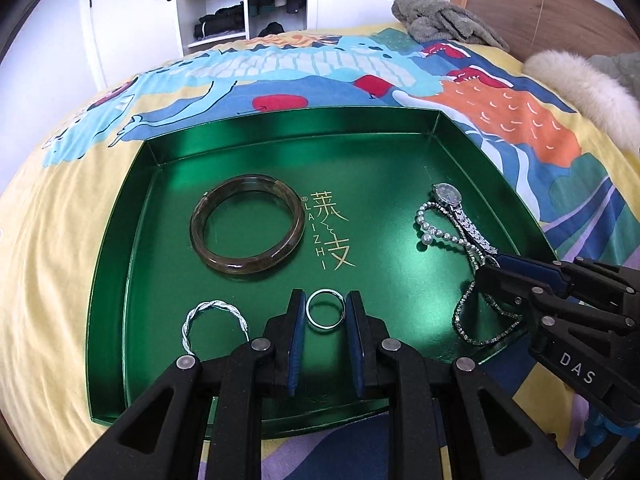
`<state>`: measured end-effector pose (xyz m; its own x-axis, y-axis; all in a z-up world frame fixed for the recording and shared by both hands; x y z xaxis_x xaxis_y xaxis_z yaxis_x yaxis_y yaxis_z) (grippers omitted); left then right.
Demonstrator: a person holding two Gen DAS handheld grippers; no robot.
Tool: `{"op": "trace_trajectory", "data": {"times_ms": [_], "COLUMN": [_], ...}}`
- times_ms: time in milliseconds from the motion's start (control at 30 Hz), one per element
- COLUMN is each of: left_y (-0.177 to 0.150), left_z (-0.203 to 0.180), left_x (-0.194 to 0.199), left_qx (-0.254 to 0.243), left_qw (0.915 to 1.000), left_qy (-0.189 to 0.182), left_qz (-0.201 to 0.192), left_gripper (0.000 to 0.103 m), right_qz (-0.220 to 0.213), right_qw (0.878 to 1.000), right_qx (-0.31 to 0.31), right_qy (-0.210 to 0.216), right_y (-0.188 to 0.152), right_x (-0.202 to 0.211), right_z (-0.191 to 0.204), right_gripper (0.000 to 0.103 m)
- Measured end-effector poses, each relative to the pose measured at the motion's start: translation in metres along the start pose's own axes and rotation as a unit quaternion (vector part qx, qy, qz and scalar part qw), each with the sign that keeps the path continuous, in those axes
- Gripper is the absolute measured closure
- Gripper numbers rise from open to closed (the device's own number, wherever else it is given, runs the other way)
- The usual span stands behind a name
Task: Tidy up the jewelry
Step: 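Carry the silver ring into the green tray with the left tool while the right tool carries another ring there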
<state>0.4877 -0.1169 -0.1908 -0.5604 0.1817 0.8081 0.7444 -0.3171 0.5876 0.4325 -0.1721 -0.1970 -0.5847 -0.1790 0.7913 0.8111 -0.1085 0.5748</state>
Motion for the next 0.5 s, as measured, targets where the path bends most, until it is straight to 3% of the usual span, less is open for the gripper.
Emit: {"op": "trace_trajectory", "data": {"times_ms": [300, 500], "left_y": [0.006, 0.019], "left_z": [0.004, 0.007], "left_x": [0.009, 0.063], "left_qx": [0.012, 0.012], "left_qw": [0.9999, 0.9992], "left_qy": [0.005, 0.018], "left_qz": [0.002, -0.035], "left_gripper": [0.081, 0.070], "right_qz": [0.012, -0.015], "right_qw": [1.000, 1.000], "right_qx": [0.001, 0.002], "right_qy": [-0.007, -0.006], "right_y": [0.000, 0.008], "right_x": [0.007, 0.048], "right_z": [0.000, 0.006], "right_gripper": [0.081, 0.080]}}
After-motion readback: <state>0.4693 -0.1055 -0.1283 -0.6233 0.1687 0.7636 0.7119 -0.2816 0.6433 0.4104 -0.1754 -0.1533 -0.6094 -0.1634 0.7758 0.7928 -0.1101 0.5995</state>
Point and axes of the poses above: each gripper's, at about its wrist camera, not at the fingertips, and x roughly against the way its jaws point, z to its left, y to its top, the point moved 7 cm from there along -x, roughly the way its jaws point, and after that the axes turned 7 degrees about -x, right-handed, at the moved point
